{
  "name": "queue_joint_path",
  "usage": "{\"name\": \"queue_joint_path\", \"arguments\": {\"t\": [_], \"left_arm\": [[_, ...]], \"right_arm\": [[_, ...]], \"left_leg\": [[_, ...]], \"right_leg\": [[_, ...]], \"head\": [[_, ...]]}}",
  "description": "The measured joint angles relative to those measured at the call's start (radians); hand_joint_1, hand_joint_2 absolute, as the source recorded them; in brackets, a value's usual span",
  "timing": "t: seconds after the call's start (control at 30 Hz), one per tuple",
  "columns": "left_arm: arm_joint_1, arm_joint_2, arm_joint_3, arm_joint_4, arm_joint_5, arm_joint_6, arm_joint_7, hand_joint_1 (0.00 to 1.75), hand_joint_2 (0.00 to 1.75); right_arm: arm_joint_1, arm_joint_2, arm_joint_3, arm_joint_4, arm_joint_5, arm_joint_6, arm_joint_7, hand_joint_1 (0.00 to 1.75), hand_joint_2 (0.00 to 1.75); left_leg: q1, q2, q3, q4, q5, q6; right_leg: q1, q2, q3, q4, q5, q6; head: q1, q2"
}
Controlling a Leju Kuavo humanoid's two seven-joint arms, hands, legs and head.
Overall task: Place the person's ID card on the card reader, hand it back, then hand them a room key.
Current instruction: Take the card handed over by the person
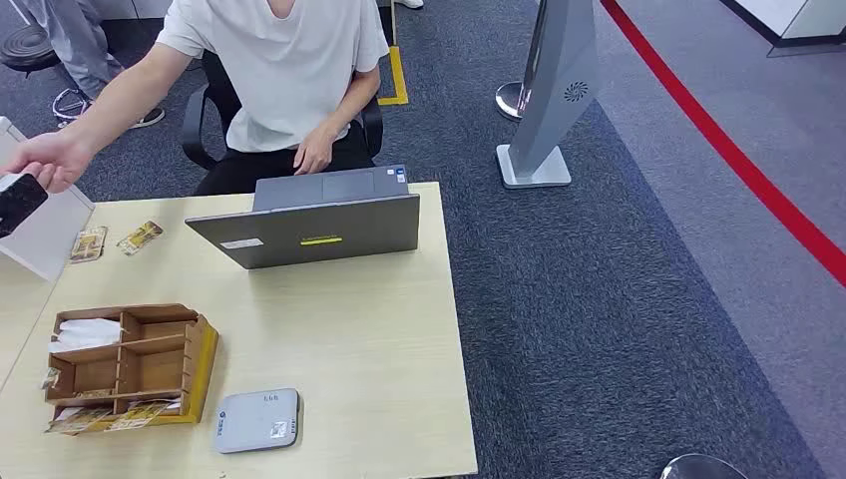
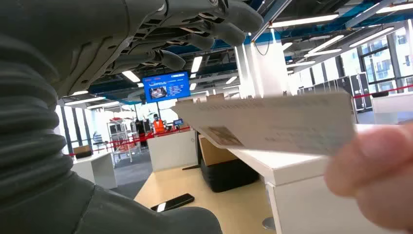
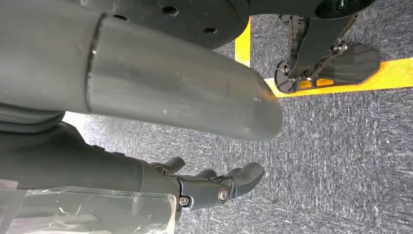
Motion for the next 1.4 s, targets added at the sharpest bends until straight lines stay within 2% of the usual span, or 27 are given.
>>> {"name": "queue_joint_path", "arguments": {"t": [0.2, 0.57, 0.7, 1.4], "left_arm": [[0.01, 0.003, -0.023, 0.091, 0.019, 0.037, -0.009, 0.0, 1.75], [0.029, 0.004, -0.036, 0.131, 0.036, 0.039, -0.015, 0.0, 1.75], [0.032, 0.004, -0.041, 0.134, 0.044, 0.039, -0.018, 1.75, 1.75], [0.072, 0.004, -0.042, 0.134, 0.125, 0.064, -0.062, 1.75, 1.75]], "right_arm": [[0.0, 0.0, 0.001, 0.002, 0.0, 0.0, 0.016, 0.0, 0.0], [0.002, 0.0, 0.009, 0.002, 0.018, 0.012, 0.012, 0.0, 0.0], [0.002, 0.0, 0.011, 0.002, 0.02, 0.014, 0.01, 0.0, 0.0], [0.003, 0.009, 0.029, 0.003, 0.035, 0.018, 0.012, 0.0, 0.0]], "left_leg": [[0.0, -0.002, -0.001, 0.0, -0.001, 0.001], [0.0, -0.002, -0.002, 0.0, 0.0, 0.001], [0.0, -0.002, -0.002, 0.0, 0.0, 0.001], [0.0, -0.003, -0.003, 0.0, 0.0, 0.001]], "right_leg": [[0.0, -0.002, -0.001, 0.0, -0.001, 0.001], [0.0, -0.002, -0.001, 0.0, -0.001, 0.001], [0.0, -0.002, -0.001, 0.0, -0.001, 0.001], [0.0, -0.004, -0.002, 0.0, -0.001, 0.001]], "head": [[0.0, 0.0], [0.0, 0.0], [0.0, 0.0], [0.0, 0.0]]}}
